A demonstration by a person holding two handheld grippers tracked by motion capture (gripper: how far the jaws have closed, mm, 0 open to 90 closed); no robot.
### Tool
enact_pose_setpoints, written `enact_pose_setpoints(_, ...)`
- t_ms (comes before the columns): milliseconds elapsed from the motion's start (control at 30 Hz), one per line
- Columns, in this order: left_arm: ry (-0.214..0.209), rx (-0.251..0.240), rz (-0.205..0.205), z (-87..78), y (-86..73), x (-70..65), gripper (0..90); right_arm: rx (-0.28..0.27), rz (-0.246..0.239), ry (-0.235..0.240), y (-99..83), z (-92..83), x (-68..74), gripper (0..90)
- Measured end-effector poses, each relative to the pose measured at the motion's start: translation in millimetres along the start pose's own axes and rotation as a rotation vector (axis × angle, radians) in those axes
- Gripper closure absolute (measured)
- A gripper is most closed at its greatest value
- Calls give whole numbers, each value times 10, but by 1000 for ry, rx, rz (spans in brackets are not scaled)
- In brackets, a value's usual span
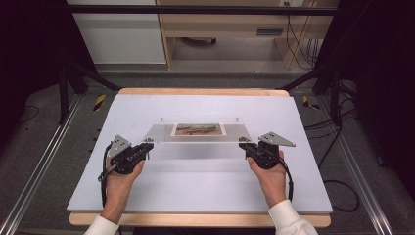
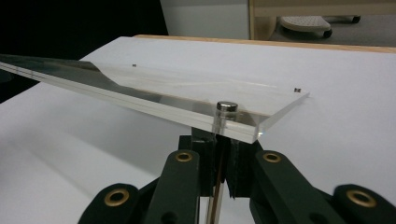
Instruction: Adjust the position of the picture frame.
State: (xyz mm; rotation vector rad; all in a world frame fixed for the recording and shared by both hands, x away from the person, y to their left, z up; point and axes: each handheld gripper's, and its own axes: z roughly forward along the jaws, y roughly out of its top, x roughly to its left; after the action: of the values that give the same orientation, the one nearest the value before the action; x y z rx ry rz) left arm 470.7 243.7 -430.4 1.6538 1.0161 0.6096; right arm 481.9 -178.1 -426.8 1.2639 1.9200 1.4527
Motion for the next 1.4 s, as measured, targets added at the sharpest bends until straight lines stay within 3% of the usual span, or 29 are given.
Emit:
enact_pose_setpoints(167,-2,-7,12,47,-19,-7,826,-1,0,-9,-14,17,-28,838)
enact_pose_setpoints(367,19,35,67,26,-64,-61,817,1,-7,-28,-85,13,-30,837)
enact_pose_setpoints(400,23,49,63,16,-90,-60,818,18,-31,-31,-128,8,1,834)
enact_pose_setpoints(533,24,84,46,7,-131,-66,826,53,-49,-21,-213,-7,24,833)
enact_pose_setpoints(600,21,112,44,7,-160,-68,827,63,-48,-20,-229,-7,24,835)
enact_pose_setpoints(667,3,136,-3,3,-230,-68,834,94,-24,-13,-294,-11,14,842)
enact_pose_setpoints(800,-8,162,-31,-3,-293,-78,842,126,-16,-9,-351,-12,-2,845)
enact_pose_setpoints(1000,0,230,-12,3,-393,-110,840,199,-24,-16,-448,-3,-5,844)
enact_pose_setpoints(1400,17,244,8,33,-431,-60,840,242,-38,-9,-482,28,37,845)
